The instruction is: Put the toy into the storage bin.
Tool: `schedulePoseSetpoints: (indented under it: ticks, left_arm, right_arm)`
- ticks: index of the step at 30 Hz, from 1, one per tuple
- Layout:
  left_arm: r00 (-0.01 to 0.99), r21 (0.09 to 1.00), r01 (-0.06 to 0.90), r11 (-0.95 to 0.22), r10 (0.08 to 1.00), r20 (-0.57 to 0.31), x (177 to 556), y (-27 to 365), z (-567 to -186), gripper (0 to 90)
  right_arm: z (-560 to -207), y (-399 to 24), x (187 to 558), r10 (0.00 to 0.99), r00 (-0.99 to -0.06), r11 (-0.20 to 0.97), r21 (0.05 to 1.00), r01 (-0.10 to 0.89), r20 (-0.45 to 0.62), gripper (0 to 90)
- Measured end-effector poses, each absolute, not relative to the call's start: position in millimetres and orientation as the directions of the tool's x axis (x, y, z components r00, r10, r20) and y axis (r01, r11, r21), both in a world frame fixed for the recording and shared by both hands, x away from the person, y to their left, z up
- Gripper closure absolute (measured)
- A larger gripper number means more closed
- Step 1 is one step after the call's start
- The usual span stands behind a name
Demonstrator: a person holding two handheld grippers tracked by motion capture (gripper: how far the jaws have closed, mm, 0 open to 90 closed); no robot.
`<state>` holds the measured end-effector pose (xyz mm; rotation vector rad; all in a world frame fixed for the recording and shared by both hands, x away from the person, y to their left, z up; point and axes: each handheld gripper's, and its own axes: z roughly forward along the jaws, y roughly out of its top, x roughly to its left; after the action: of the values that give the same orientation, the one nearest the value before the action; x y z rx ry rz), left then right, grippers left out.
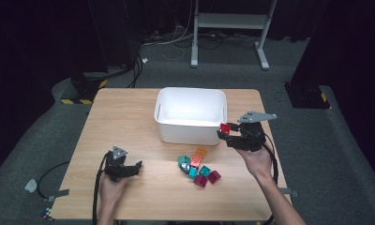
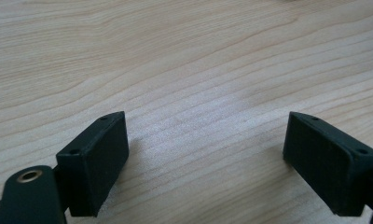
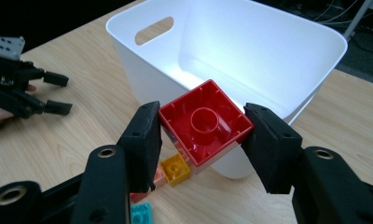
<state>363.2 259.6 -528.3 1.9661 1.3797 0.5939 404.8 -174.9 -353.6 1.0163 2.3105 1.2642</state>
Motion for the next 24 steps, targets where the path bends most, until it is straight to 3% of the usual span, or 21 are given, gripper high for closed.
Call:
schedulePoseSetpoints:
  ticks: [24]
  left_arm:
    - [0.338,0.733,0.642,-0.227,0.941,-0.005,363,260,-528,15.3]
  right_arm:
    - [-336,-145,462,0.731,-0.681,0.361,0.827,0.431,0.035,47.8]
